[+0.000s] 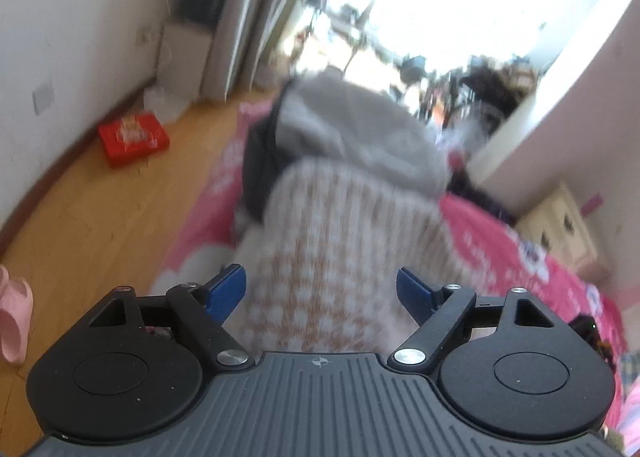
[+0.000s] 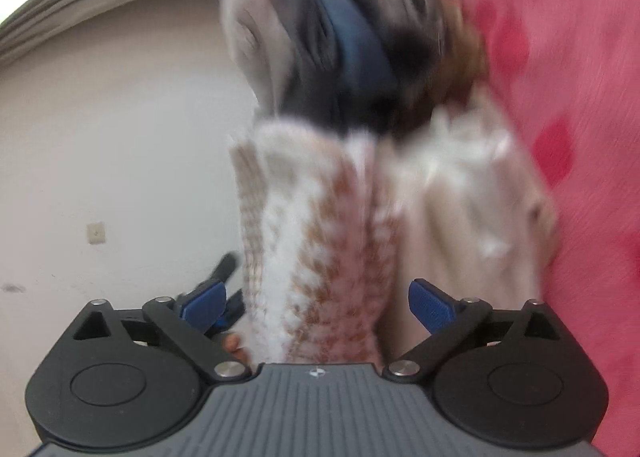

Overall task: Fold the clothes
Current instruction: 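Lower the cardigan onto the clothes stack and open both grippers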

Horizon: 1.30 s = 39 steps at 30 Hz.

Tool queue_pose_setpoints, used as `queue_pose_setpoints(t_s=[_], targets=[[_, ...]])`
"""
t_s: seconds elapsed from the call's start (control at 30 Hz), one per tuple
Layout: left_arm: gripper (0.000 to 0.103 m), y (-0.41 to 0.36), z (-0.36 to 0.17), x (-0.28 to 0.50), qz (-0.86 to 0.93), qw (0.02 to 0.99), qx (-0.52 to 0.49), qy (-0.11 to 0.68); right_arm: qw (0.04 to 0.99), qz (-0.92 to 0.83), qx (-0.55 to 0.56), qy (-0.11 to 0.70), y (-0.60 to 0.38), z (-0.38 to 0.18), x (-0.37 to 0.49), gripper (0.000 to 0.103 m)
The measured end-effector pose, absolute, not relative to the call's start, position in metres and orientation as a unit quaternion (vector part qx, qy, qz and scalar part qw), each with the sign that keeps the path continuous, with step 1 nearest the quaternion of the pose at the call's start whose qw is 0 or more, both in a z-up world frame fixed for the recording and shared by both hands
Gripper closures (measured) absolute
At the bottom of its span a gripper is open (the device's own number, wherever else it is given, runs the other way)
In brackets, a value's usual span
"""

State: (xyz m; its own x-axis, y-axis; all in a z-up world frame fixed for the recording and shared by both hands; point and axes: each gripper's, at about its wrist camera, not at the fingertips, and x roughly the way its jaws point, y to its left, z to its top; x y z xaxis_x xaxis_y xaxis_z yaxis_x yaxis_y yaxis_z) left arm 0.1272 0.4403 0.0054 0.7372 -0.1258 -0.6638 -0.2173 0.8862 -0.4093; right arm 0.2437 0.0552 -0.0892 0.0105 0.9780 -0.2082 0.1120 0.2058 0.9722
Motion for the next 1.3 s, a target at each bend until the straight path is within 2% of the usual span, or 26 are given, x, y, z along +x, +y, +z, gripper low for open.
queue_pose_setpoints(t_s=[0.07,0.17,0.2,0.27,0.37,0.4,0.47,0.53,0.63,0.7,0.83,0.97,1.03,1.13,1.3], targets=[[0.022,0.437,0.022,0.108,0.037,0.914,-0.228,0.335,0.577,0.417,0.451,0.539,0.031,-0.066,0.247,0.002],[0.022,0.408,0.034,0.072,0.058,0.937,-0.148,0.311,0.668,0.433,0.390,0.463,0.004,-0.021,0.268,0.010],[0.022,0.399,0.035,0.061,0.064,0.941,-0.129,0.306,0.694,0.442,0.363,0.436,0.005,-0.004,0.272,0.016],[0.021,0.382,0.026,0.039,0.074,0.942,-0.109,0.308,0.741,0.461,0.293,0.390,0.025,0.027,0.260,0.019],[0.021,0.368,0.003,0.022,0.087,0.939,-0.087,0.321,0.779,0.504,0.165,0.334,0.088,0.044,0.252,0.029],[0.022,0.367,-0.004,0.020,0.089,0.938,-0.081,0.324,0.782,0.520,0.120,0.322,0.106,0.042,0.250,0.035],[0.021,0.365,-0.015,0.015,0.093,0.939,-0.074,0.323,0.774,0.540,0.054,0.326,0.128,0.029,0.245,0.038],[0.020,0.368,-0.019,0.014,0.091,0.940,-0.083,0.319,0.770,0.549,-0.003,0.324,0.130,0.003,0.239,0.045],[0.019,0.372,-0.018,0.012,0.079,0.940,-0.096,0.318,0.779,0.527,-0.053,0.335,0.128,-0.030,0.242,0.044],[0.018,0.366,-0.017,0.013,0.081,0.941,-0.076,0.320,0.785,0.525,-0.036,0.327,0.123,-0.025,0.243,0.046],[0.018,0.371,-0.020,0.013,0.078,0.940,-0.081,0.322,0.750,0.611,-0.054,0.247,0.113,0.004,0.205,0.046],[0.018,0.367,-0.029,0.008,0.073,0.944,-0.068,0.315,0.727,0.616,-0.190,0.237,0.141,-0.029,0.170,0.049],[0.018,0.363,-0.031,0.005,0.075,0.947,-0.051,0.309,0.724,0.615,-0.195,0.243,0.141,-0.030,0.171,0.048],[0.018,0.363,-0.032,0.001,0.076,0.949,-0.051,0.301,0.733,0.635,-0.108,0.219,0.132,0.012,0.191,0.048],[0.018,0.364,-0.037,-0.005,0.074,0.954,-0.061,0.285,0.764,0.614,-0.024,0.198,0.193,0.052,0.250,0.049]])
